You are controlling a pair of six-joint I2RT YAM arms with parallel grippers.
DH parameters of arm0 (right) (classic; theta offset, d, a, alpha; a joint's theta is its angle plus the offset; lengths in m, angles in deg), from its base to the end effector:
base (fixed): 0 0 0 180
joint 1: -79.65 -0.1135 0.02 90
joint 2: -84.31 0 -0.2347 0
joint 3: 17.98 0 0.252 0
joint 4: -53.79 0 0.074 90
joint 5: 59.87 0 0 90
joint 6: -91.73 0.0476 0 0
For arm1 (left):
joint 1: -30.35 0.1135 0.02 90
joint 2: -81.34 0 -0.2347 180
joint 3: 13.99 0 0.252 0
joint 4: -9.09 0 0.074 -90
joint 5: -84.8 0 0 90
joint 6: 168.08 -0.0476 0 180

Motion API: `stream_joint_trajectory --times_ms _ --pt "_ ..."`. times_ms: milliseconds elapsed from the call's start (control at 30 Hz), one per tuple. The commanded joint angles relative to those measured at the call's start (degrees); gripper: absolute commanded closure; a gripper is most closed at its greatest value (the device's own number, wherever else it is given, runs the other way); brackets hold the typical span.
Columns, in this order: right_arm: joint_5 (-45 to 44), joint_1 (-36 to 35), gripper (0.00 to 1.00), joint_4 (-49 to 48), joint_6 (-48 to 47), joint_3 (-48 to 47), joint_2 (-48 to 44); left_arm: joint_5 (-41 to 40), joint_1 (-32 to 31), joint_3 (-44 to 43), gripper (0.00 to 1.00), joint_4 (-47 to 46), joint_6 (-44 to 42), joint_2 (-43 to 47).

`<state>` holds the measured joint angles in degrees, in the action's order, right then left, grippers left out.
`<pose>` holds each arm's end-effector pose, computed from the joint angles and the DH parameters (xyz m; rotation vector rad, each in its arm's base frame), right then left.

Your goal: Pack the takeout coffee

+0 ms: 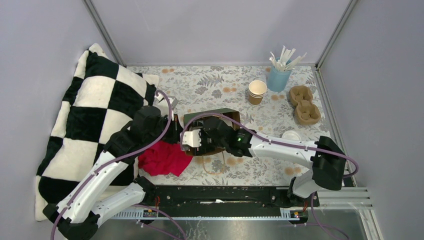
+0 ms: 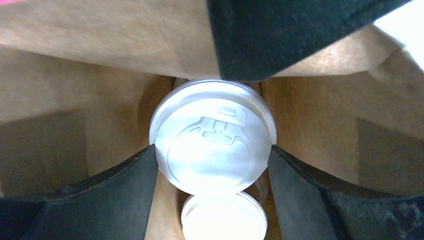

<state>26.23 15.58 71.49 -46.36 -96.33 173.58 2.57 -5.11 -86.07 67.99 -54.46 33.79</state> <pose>0.1652 0.3323 0.2422 -1.6945 1.1899 0.1010 0.1517 -0.1160 0.3229 0.3134 2.2377 -0.7208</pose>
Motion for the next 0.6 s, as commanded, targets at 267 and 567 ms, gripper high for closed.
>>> stream_joint_trajectory --times_ms 267,567 --pt "-12.0 -3.3 0.48 -0.8 5.9 5.2 -5.8 0.1 -0.1 0.7 1.00 -0.6 3.3 4.5" --pt "-10.1 -2.9 0.47 -5.3 3.3 3.3 -3.8 -0.9 -0.1 1.5 1.00 0.8 2.2 5.8"
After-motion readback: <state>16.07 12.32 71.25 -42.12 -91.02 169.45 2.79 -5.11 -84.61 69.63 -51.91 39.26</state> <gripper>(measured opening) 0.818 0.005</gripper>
